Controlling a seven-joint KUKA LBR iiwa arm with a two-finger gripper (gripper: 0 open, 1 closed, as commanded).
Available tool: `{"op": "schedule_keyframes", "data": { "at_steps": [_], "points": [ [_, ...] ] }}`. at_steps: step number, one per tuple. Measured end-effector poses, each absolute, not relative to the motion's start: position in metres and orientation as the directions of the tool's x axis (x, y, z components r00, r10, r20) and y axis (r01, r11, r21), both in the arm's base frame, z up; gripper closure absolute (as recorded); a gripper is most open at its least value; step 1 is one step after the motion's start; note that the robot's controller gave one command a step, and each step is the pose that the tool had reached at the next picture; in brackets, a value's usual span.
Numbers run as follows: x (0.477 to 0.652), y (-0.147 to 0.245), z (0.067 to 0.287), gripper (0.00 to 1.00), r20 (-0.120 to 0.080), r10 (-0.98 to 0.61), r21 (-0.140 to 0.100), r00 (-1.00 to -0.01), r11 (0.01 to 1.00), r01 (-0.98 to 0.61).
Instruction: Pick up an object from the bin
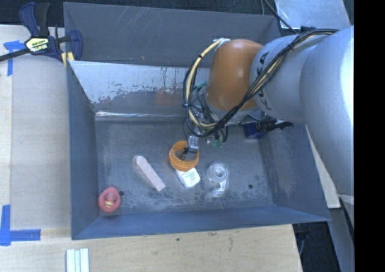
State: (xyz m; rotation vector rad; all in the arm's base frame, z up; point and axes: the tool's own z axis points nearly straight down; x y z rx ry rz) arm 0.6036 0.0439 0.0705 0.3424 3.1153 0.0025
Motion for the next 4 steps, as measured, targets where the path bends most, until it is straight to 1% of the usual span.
{"op": "schedule_keyframes", "data": {
  "at_steps": [1, 3, 4],
  "points": [
    [0.596, 0.047, 0.072, 1.0, -0.006, 0.551, 0.006, -0.835, 0.835, 0.551],
    [0.595, 0.047, 0.075, 1.0, -0.005, 0.551, 0.005, -0.835, 0.835, 0.551],
    [0.595, 0.047, 0.084, 1.0, -0.003, 0.55, 0.003, -0.835, 0.835, 0.55]
  ]
}}
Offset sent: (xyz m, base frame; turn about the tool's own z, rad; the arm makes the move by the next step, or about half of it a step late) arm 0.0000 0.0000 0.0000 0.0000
